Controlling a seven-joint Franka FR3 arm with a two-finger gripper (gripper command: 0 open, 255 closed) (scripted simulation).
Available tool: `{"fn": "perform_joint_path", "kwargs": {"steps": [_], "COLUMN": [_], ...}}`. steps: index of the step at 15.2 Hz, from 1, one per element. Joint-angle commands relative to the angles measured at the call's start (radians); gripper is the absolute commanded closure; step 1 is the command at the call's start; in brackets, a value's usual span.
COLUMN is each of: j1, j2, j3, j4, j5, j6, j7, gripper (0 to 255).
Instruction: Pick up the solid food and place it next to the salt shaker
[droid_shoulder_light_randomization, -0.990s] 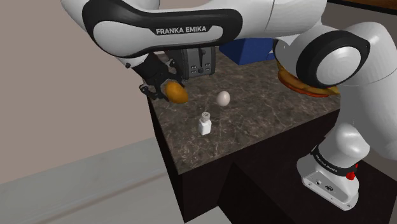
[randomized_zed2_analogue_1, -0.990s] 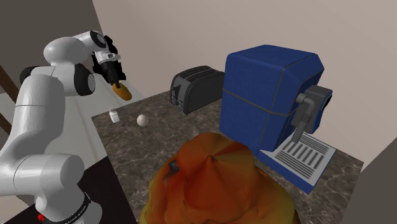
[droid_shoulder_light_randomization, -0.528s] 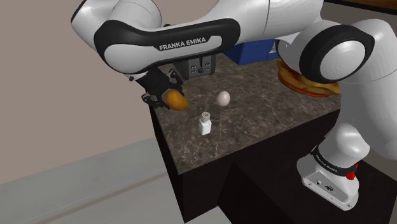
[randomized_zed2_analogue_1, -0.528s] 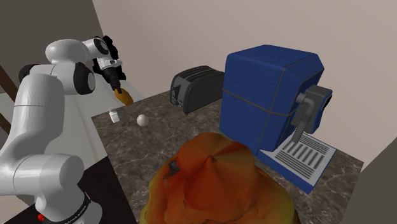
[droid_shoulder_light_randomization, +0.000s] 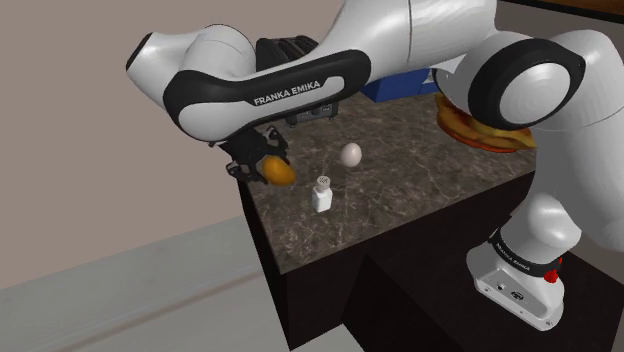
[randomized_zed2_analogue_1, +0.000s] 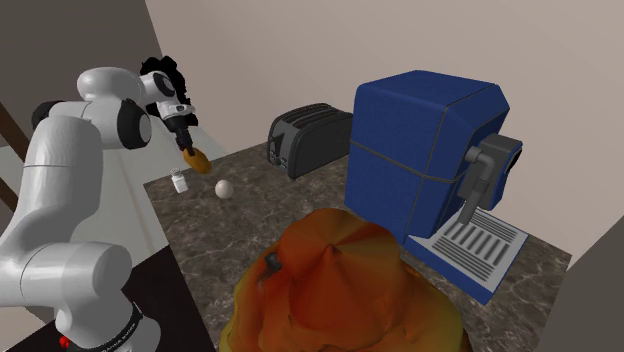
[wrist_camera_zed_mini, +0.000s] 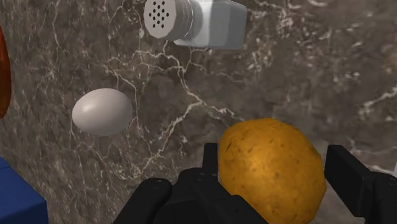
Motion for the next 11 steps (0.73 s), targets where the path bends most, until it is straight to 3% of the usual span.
{"fn": "perform_joint_path", "kwargs": {"steps": [1,6,11], "j1": [-0.004,-0.010,-0.011], "j2": [-0.001,0.013,0.013], "j3": [0.001,0.002,0.003], "j4": [-0.031,-0.074,-0.074], "j5": [0.001,0.000,-0.001], "j6": [0.028,0.083,0.083], "j7": [0.008,0.024,0.024], "gripper": [255,255,255]}}
